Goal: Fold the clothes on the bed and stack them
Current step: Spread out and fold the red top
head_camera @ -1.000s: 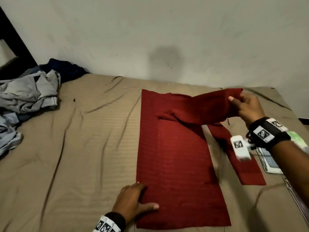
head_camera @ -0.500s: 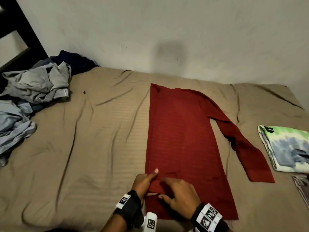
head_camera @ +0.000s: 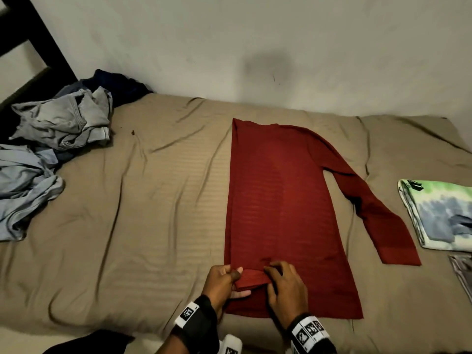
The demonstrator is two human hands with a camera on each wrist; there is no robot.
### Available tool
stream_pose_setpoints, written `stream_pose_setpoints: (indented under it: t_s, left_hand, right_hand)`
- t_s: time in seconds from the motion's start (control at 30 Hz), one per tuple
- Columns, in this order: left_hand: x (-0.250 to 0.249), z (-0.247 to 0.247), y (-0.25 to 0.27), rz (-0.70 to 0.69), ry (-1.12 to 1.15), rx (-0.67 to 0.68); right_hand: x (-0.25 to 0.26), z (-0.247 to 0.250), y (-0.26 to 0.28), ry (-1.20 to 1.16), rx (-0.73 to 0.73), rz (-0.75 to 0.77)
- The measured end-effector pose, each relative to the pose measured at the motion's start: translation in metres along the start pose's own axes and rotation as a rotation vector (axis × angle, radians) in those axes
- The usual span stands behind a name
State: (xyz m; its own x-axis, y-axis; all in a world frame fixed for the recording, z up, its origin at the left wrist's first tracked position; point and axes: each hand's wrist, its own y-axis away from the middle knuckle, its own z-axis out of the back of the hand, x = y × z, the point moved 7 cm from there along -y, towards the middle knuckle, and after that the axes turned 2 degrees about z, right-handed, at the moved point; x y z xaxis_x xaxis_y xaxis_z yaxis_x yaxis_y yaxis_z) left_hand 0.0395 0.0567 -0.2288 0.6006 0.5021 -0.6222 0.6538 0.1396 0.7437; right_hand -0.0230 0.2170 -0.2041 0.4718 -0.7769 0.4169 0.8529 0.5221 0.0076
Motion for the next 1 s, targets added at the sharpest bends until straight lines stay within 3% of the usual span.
stream_pose_setpoints:
  t_s: [0.33,0.5,0.67,0.73,0.87,0.93,1.0]
  left_hand:
    - [0.018,0.017,0.015,0.039,-0.051,-0.009]
    - [0.041,0.027,0.018,0.023,-0.203,-0.095]
    - [0.034,0.021,0.029,-0.071,-0.311,-0.12]
    - [0.025,0.025,0.032,-0.147,-0.525,-0.178]
    - [0.011,0.038,0.037,-0.16,-1.071,-0.363]
    - [-0.007,0.033,0.041,-0.222,-1.296,-0.41]
    - [-0.022,0.016,0.036,-0.379,-1.436,-0.368]
  right_hand:
    - [0.01,0.013,0.021,-0.054,-0.134,0.191]
    - [0.003,-0.004,0.027,-0.047,-0.021,0.202]
    - [0.003,0.006,0.028,-0.062,-0.037,0.22]
    - [0.0,0.005,0.029,-0.065,-0.009,0.212]
    - [-0.008,-0.008,0.026,0.068,0.145,0.19]
    - [-0.008,0.004,0.013,0.109,0.108,0.182]
    - [-0.002,0.019,-0.011,0.095,0.052,0.193]
